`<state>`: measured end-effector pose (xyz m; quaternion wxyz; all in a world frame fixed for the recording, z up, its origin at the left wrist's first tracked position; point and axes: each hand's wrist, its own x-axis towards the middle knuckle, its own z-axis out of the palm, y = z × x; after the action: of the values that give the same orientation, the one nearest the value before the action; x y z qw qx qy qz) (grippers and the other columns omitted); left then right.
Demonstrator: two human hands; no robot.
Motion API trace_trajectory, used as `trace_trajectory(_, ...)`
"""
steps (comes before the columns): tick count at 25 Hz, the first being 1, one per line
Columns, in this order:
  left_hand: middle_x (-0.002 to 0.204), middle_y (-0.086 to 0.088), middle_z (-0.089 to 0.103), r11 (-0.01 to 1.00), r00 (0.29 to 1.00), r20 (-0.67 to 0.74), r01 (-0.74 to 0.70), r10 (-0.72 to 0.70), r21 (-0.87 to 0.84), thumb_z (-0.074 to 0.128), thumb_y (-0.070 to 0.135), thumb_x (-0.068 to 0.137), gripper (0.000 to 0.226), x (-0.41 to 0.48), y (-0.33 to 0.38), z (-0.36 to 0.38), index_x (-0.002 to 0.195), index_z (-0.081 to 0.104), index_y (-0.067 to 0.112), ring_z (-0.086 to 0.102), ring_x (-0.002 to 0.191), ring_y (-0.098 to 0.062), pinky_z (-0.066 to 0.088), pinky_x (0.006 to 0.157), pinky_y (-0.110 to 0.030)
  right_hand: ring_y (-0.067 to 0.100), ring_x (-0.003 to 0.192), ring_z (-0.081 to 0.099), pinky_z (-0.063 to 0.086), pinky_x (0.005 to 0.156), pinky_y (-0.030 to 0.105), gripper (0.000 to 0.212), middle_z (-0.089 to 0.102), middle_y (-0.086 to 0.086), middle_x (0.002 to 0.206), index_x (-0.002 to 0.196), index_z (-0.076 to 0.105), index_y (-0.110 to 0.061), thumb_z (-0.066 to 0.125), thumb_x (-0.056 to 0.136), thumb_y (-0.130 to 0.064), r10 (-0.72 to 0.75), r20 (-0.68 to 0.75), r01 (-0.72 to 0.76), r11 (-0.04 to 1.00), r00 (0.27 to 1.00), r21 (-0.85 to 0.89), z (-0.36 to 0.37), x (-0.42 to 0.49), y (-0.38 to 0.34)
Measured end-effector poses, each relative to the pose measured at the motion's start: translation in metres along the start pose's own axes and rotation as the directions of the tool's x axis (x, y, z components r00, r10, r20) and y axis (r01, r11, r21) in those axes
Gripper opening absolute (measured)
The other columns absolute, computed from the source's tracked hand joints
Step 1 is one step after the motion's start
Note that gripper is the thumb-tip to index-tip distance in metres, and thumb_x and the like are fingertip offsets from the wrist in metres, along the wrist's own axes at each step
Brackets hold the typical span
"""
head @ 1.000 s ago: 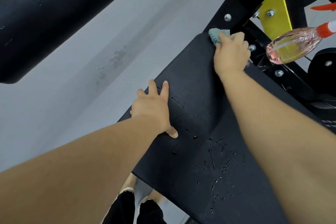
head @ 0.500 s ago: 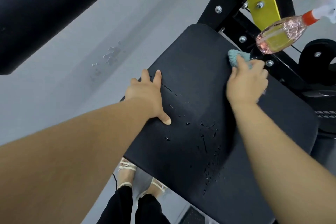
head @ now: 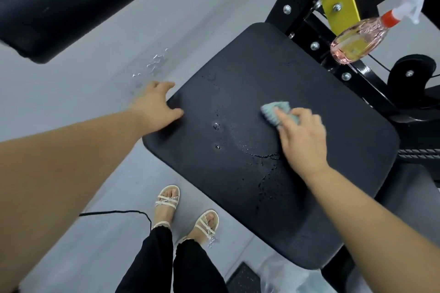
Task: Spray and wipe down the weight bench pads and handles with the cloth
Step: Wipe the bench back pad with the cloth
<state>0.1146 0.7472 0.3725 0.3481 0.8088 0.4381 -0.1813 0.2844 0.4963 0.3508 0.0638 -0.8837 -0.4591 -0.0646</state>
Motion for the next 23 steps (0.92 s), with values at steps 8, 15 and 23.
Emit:
trace_trajectory(8, 0.131, -0.011, 0.044, 0.968, 0.976, -0.075, 0.19, -0.205, -0.162, 0.058, 0.026, 0.09, 0.044, -0.045, -0.039, 0.033, 0.133, 0.048, 0.019, 0.05, 0.116, -0.031, 0.038, 0.092, -0.033, 0.028, 0.067, 0.05, 0.031, 0.056, 0.03, 0.039, 0.059, 0.009, 0.089, 0.105, 0.068, -0.023, 0.058, 0.069, -0.011, -0.255, 0.098, 0.237, 0.957, 0.962, 0.165, 0.023, -0.019, -0.154)
trace_trajectory(15, 0.109, -0.008, 0.059, 0.977, 0.978, -0.023, 0.207, -0.206, 0.058, 0.059, 0.027, 0.089, 0.028, -0.034, -0.034, 0.026, 0.111, 0.058, 0.011, 0.057, 0.1, -0.031, 0.044, 0.076, -0.035, 0.039, 0.093, 0.048, 0.046, 0.075, 0.042, 0.03, 0.051, 0.02, 0.114, 0.116, 0.063, -0.018, 0.052, 0.089, -0.015, 0.073, 0.132, -0.074, 0.997, 0.988, 0.0, 0.019, 0.067, -0.046)
trace_trajectory(23, 0.094, -0.007, 0.055, 0.972, 0.978, -0.009, 0.206, -0.206, 0.109, 0.06, 0.026, 0.088, 0.022, -0.031, -0.032, 0.023, 0.104, 0.061, 0.011, 0.055, 0.091, -0.029, 0.038, 0.068, -0.031, 0.034, 0.075, 0.051, 0.044, 0.06, 0.036, 0.034, 0.057, 0.016, 0.094, 0.111, 0.067, -0.02, 0.053, 0.08, -0.015, -0.385, 0.155, 0.332, 0.899, 0.91, 0.285, 0.051, 0.051, -0.19)
